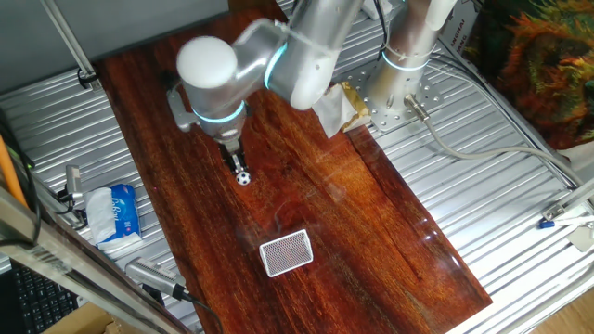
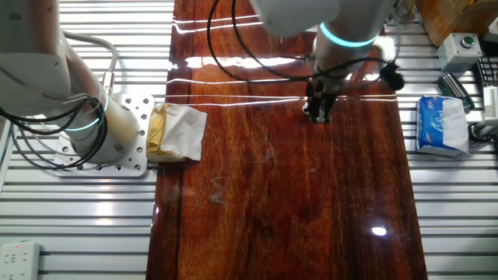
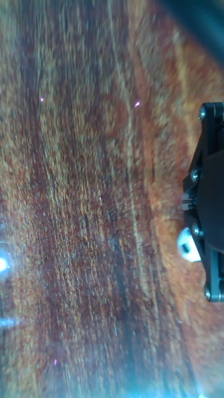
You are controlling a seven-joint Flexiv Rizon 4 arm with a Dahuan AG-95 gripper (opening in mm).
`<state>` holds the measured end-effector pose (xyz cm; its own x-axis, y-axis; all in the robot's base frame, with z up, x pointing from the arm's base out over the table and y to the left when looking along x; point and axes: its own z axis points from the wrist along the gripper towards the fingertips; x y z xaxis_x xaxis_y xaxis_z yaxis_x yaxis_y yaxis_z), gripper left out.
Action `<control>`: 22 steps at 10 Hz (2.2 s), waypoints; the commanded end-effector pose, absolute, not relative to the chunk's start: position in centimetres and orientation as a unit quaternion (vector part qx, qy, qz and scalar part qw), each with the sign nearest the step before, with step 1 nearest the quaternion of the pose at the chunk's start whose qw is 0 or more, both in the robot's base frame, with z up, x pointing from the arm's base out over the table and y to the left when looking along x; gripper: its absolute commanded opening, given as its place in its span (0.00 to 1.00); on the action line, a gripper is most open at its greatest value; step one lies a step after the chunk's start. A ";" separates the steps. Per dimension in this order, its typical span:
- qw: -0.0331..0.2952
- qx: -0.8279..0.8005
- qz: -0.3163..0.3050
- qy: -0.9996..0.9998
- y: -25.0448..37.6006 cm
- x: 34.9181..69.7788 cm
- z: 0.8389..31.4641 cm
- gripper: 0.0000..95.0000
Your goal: Push the soccer ball into the goal
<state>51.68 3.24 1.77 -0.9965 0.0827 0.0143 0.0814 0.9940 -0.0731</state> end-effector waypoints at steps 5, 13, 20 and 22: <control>-0.017 -0.087 -0.012 -0.996 4.5 51.6 2.0 0.00; -0.015 -0.073 0.025 -0.997 6.6 52.1 2.2 0.00; -0.005 -0.018 0.111 -0.994 5.5 51.9 2.4 0.00; -0.004 -0.018 0.105 -0.994 5.5 51.9 2.4 0.00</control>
<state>51.91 5.66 2.43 -0.9986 0.0506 -0.0175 0.0531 0.9789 -0.1972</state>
